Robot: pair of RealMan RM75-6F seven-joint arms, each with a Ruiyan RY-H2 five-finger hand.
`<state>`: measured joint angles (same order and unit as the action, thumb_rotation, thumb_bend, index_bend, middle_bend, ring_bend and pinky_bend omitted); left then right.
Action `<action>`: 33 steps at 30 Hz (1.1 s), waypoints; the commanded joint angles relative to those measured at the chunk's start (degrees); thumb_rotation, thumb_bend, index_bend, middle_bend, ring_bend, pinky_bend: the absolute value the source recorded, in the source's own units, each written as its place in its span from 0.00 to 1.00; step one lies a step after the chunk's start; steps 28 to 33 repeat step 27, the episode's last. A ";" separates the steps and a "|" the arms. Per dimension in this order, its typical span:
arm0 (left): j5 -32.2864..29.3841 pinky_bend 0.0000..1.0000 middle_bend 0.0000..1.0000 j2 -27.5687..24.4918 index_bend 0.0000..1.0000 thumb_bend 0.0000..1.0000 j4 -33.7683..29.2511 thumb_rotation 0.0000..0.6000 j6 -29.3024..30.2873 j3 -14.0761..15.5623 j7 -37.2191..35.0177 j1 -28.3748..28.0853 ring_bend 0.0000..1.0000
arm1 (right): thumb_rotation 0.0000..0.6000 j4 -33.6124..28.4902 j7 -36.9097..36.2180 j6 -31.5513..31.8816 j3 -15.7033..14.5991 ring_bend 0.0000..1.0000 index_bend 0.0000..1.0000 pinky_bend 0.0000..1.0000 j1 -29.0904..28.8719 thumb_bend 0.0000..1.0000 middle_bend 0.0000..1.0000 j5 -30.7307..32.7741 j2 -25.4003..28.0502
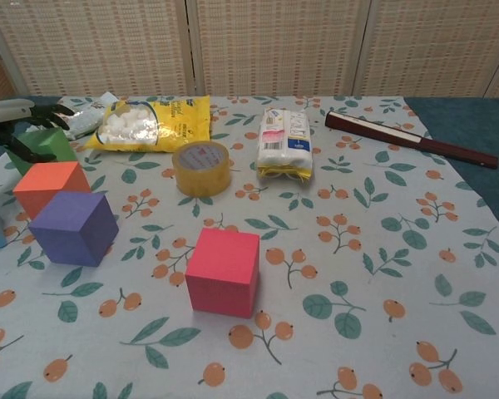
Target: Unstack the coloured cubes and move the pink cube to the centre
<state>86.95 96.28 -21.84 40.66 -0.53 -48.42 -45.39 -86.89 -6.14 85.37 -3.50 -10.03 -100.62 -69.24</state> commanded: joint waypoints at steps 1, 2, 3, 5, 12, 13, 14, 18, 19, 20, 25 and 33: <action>0.18 0.06 0.00 0.52 0.00 0.36 0.88 1.00 3.02 -0.07 4.16 0.56 0.00 | 1.00 -0.26 -0.23 0.48 -0.13 0.00 0.00 0.00 0.16 0.17 0.00 -0.36 0.25; 0.09 0.06 0.00 0.32 0.00 0.36 0.46 1.00 4.33 -0.30 5.22 0.80 0.00 | 1.00 -0.32 -0.30 0.64 -0.17 0.00 0.00 0.00 0.21 0.17 0.00 -0.48 0.33; -0.03 0.05 0.00 -0.31 0.00 0.36 -0.60 1.00 6.32 -0.60 6.56 1.24 0.00 | 1.00 -0.38 -0.43 0.79 -0.22 0.00 0.00 0.00 0.24 0.17 0.00 -0.63 0.42; -0.11 0.04 0.00 -2.12 0.00 0.36 -3.92 1.00 10.47 -1.10 8.32 2.34 0.00 | 1.00 -0.46 -0.68 0.98 -0.30 0.00 0.00 0.00 0.27 0.17 0.00 -0.85 0.57; 6.15 0.02 0.00 -21.37 0.00 0.33 -44.53 1.00 40.66 2.87 26.02 16.61 0.00 | 1.00 -0.63 -0.48 1.14 -0.33 0.00 0.00 0.00 0.41 0.17 0.00 -0.92 0.63; 6.92 0.02 0.00 -23.37 0.00 0.33 -49.21 1.00 43.24 4.46 29.79 19.24 0.00 | 1.00 -0.82 -0.24 0.83 -0.44 0.00 0.00 0.00 0.44 0.17 0.00 -0.76 0.69; 7.50 0.01 0.00 -25.17 0.00 0.33 -53.98 1.00 46.18 6.61 34.40 22.85 0.00 | 1.00 -1.30 0.27 0.26 -0.60 0.00 0.00 0.00 0.51 0.17 0.00 -0.32 0.93; 6.78 0.00 0.00 -26.56 0.00 0.33 -60.27 1.00 52.90 10.75 43.30 32.36 0.00 | 1.00 -2.79 2.73 -0.21 -0.23 0.00 0.00 0.00 0.93 0.17 0.00 1.09 1.44; 7.78 0.00 0.00 -27.29 0.00 0.34 -61.31 1.00 52.93 11.35 46.08 32.70 0.00 | 1.00 -2.88 3.15 0.10 0.00 0.00 0.00 0.00 1.11 0.17 0.00 1.32 1.34; 8.66 0.00 0.00 -28.08 0.00 0.34 -62.25 1.00 53.21 11.74 47.95 33.04 0.00 | 1.00 -2.91 3.37 0.37 0.22 0.00 0.00 0.00 1.23 0.17 0.00 1.50 1.16; 9.19 0.00 0.00 -28.57 0.00 0.35 -64.67 1.00 55.07 10.73 50.63 35.21 0.00 | 1.00 -3.05 4.28 0.82 0.27 0.00 0.00 0.00 1.51 0.17 0.00 1.09 0.79; 8.31 0.00 0.00 -28.79 0.00 0.35 -64.51 1.00 54.29 9.94 50.66 35.35 0.00 | 1.00 -3.29 4.27 0.76 -0.15 0.00 0.00 0.00 1.58 0.17 0.00 0.51 0.79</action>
